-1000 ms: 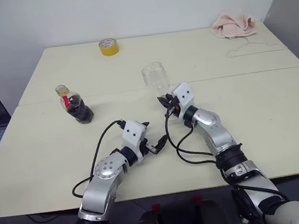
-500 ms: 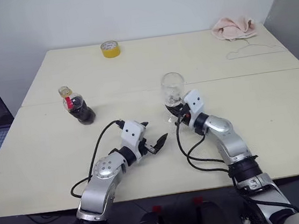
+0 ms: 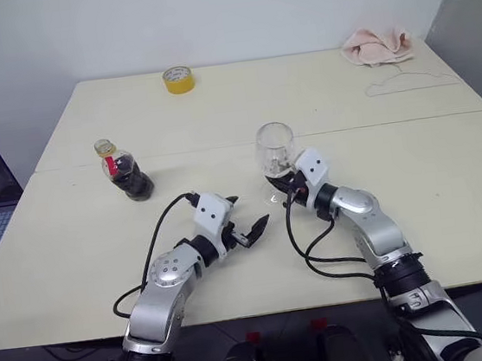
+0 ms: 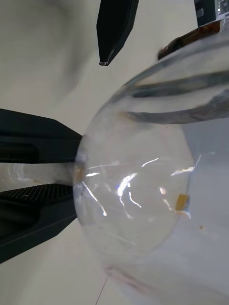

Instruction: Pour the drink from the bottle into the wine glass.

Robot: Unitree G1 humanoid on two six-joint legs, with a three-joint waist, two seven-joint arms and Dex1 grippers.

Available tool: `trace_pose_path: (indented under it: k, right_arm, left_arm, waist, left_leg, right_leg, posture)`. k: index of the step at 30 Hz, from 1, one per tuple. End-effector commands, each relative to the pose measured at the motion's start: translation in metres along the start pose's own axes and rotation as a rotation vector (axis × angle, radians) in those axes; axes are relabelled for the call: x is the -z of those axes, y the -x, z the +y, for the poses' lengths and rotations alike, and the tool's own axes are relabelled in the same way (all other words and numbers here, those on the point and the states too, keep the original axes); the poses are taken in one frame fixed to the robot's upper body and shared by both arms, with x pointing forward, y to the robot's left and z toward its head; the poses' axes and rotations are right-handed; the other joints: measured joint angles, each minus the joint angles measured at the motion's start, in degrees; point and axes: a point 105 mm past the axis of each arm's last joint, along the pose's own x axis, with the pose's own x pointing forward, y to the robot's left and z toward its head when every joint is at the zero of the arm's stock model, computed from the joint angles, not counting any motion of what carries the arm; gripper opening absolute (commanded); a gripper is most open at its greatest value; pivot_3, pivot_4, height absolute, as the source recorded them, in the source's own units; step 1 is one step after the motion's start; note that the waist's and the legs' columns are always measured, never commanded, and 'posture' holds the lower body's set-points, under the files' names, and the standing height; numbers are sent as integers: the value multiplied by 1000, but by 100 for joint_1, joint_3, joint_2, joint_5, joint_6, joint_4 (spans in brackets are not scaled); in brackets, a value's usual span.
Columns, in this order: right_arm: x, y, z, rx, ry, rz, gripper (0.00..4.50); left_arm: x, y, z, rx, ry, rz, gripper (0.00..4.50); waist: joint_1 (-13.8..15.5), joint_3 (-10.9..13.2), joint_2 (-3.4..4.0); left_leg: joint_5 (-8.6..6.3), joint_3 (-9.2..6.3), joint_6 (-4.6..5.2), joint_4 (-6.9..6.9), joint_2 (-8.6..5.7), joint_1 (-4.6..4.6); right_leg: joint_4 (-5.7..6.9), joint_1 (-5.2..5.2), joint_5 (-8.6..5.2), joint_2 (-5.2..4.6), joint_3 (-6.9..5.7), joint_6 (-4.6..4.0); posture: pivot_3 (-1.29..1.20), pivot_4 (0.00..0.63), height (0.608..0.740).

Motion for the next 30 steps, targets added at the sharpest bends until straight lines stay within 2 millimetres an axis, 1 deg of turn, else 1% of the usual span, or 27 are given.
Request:
trace_pose_path:
  k: [1,2,3,6,7,8,12,14,17,21,24,25,26,28,30]
  right_arm:
    - [11,-1,13,-60,-13,60,650]
    - [11,-1,12,-57,-16,63,1033]
    - [11,-1,12,-60,-13,68,1268]
    - [10,-1,13,-64,-13,73,2276]
    - [9,0,14,-77,-7,72,2651]
    - [9,1,17,-93,-8,72,2935]
    - [8,6,15,-88,-27,60,4424]
    - [7,11,10,-58,-34,55,4470]
    - [6,24,-2,-1,-49,43,4470]
    - [0,55,-10,20,-82,30,4470]
    - [-12,105,-26,-13,-69,55,4470]
    - [-16,118,-27,-40,-60,70,4470]
    - [-21,133,-28,-81,-44,97,4470]
    - [-34,152,-27,-157,5,131,4470]
    - [-61,161,-32,-194,39,99,4470]
  left_arm:
    - [-11,1,4,-6,-31,-41,4500]
    - [-11,1,4,-7,-31,-41,4500]
    - [-10,1,4,-7,-31,-41,4500]
    - [-10,0,4,-6,-31,-42,4500]
    - [-10,0,4,-6,-31,-42,4500]
    - [-10,0,4,-6,-32,-42,4500]
    - [-9,0,6,-11,-36,-40,4500]
    - [-9,0,6,-12,-37,-40,4500]
    - [-8,1,6,-15,-36,-38,4500]
    - [-4,8,14,-50,-18,-33,4500]
    - [-7,28,37,-146,52,-79,4500]
    - [-7,36,44,-170,63,-84,4500]
    - [-6,48,47,-173,79,-91,4500]
    - [-2,72,56,-211,99,-85,4500]
    - [5,95,63,-253,114,-62,4500]
  waist:
    - [0,0,0]
    - [0,0,-1]
    - [0,0,0]
    - [-11,1,0]
    - [-11,1,0]
    - [-11,0,0]
    - [4,1,0]
    - [3,1,0]
    - [9,1,-1]
    - [51,1,-1]
    - [104,4,2]
    - [123,5,1]
    - [128,7,-2]
    - [101,8,-1]
    - [86,8,-2]
  left_leg:
    - [0,0,0,0,0,0]
    - [0,1,0,0,0,0]
    - [0,0,0,0,0,0]
    - [0,4,0,-1,0,-3]
    - [0,4,0,-1,0,-3]
    - [0,4,0,-2,0,-3]
    - [0,3,0,-1,-1,-3]
    - [0,3,0,-1,-1,-4]
    - [0,3,0,-5,0,-4]
    - [0,2,0,-3,-2,-6]
    - [0,4,1,-3,-3,-8]
    - [-1,6,2,-3,-3,-9]
    - [-1,7,2,-4,-3,-10]
    - [-1,11,3,-10,4,-7]
    - [-1,18,3,-26,12,4]
  right_leg:
    - [0,0,0,0,0,0]
    - [0,0,0,0,0,0]
    - [0,0,0,0,-1,0]
    - [0,-5,0,0,4,0]
    - [0,-6,0,0,4,0]
    - [0,-6,0,0,4,0]
    - [0,-6,0,-1,3,0]
    - [0,-6,0,-1,3,0]
    - [0,-8,0,0,4,0]
    - [-2,-7,0,-1,3,0]
    - [-3,-7,0,-1,5,0]
    - [-5,-7,0,-2,7,0]
    - [-8,-7,0,-2,7,0]
    - [-8,-8,-1,2,9,-1]
    - [-9,-5,-3,4,12,-5]
  posture:
    - [0,150,740]
    - [0,150,740]
    - [0,150,740]
    - [0,150,740]
    - [0,150,740]
    - [0,150,740]
    - [0,150,740]
    - [0,150,740]
    - [0,150,740]
    - [0,150,740]
    - [0,150,740]
    - [0,150,740]
    - [0,150,740]
    - [0,150,740]
    - [0,150,740]
